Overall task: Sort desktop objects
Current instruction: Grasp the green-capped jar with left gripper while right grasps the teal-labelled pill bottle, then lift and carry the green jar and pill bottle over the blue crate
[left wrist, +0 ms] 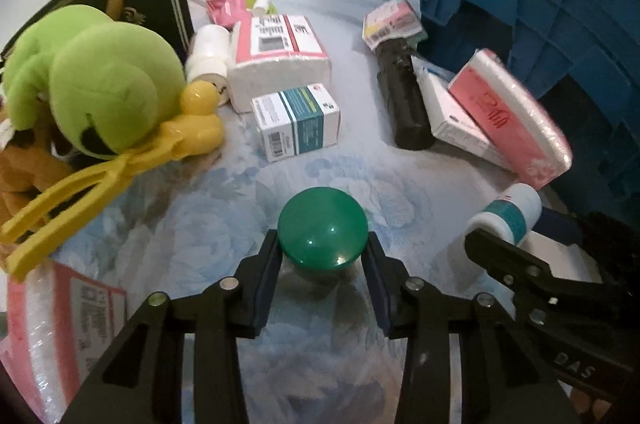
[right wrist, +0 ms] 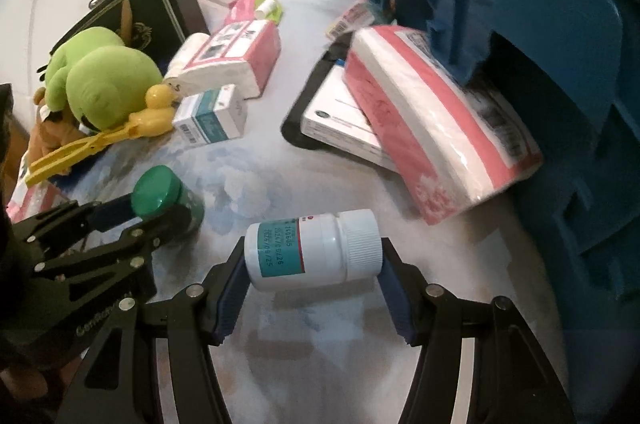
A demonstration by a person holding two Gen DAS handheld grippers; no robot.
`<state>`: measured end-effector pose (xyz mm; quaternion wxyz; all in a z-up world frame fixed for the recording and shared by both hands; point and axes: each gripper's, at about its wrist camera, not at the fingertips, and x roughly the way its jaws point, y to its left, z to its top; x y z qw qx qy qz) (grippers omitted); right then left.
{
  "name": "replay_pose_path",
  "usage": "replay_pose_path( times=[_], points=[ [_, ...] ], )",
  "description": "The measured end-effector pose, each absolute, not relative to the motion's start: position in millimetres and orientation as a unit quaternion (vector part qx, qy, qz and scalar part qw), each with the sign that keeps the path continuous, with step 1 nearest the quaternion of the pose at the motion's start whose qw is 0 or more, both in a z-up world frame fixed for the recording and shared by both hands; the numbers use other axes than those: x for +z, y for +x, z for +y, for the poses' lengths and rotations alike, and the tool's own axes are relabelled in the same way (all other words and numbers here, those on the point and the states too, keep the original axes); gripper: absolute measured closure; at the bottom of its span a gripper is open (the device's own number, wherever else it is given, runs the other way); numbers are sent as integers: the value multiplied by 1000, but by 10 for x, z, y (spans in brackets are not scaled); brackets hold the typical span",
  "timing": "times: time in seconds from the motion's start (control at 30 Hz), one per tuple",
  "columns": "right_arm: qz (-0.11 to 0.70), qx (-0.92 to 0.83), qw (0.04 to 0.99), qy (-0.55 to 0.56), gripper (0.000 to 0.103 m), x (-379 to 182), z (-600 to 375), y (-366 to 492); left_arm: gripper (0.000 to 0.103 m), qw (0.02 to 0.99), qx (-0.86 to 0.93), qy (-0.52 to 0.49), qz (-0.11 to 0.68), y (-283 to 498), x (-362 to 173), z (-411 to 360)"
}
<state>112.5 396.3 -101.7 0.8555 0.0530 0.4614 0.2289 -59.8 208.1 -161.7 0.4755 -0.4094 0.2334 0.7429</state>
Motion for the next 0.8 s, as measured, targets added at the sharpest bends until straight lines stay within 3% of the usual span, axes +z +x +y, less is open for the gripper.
replay_pose_path(
  times=[0.23, 0.8],
  points=[
    [421, 247, 872, 43, 43, -594, 4002, 976, 63, 464, 771, -376, 221, -461, -1111, 1789],
    [250, 239, 938, 27, 43, 1106, 3317, -215, 63, 486, 820, -254, 165, 332, 366, 958]
  ],
)
